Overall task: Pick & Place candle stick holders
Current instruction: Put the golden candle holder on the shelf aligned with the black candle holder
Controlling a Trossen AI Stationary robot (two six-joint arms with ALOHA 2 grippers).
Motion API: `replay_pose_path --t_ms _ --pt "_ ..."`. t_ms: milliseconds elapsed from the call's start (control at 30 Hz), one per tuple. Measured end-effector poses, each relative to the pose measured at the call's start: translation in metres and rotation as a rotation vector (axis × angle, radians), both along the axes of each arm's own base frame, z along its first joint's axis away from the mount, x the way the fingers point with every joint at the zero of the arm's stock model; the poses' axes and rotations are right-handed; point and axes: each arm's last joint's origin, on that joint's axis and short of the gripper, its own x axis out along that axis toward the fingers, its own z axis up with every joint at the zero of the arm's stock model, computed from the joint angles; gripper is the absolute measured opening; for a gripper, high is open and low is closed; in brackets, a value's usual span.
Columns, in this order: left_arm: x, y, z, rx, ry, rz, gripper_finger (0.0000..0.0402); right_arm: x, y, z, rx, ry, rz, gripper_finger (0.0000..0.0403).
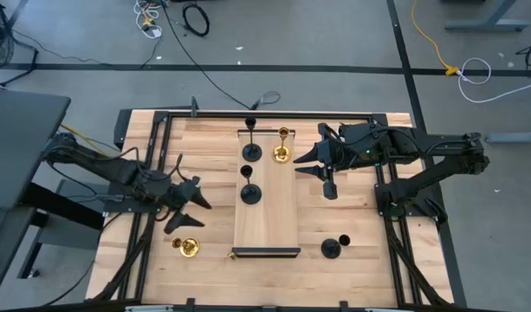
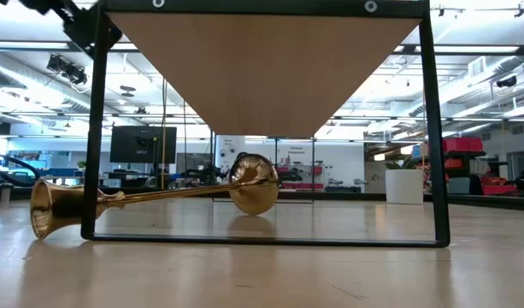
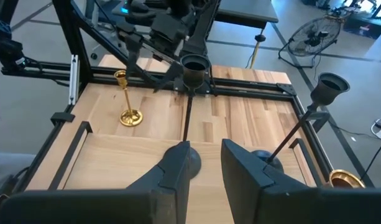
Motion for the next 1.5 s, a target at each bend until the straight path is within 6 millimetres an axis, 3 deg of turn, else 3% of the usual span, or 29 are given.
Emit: replay_pose_path --t_ms 433,1000,1167,1500 --pt "-0.024 -0.028 -0.001 0.013 0.027 -0.198 0.0291 0.0 0.0 0.0 0.082 -0.004 -0.038 0.0091" --pt "-0.053 -0.054 -0.008 0.066 0.054 -0.159 0.0291 0.003 0.0 0.006 0.103 -0.071 -0.04 0.0091" --pt "-0.061 -0.059 -0.016 0.071 0.049 -0.13 0.0291 0.003 0.0 0.006 0.102 -0.071 -0.04 0.0091" --pt "-0.072 -0.066 -0.051 -0.014 0.067 -0.063 0.0291 0.004 0.0 0.008 0.087 -0.09 -0.032 0.0091"
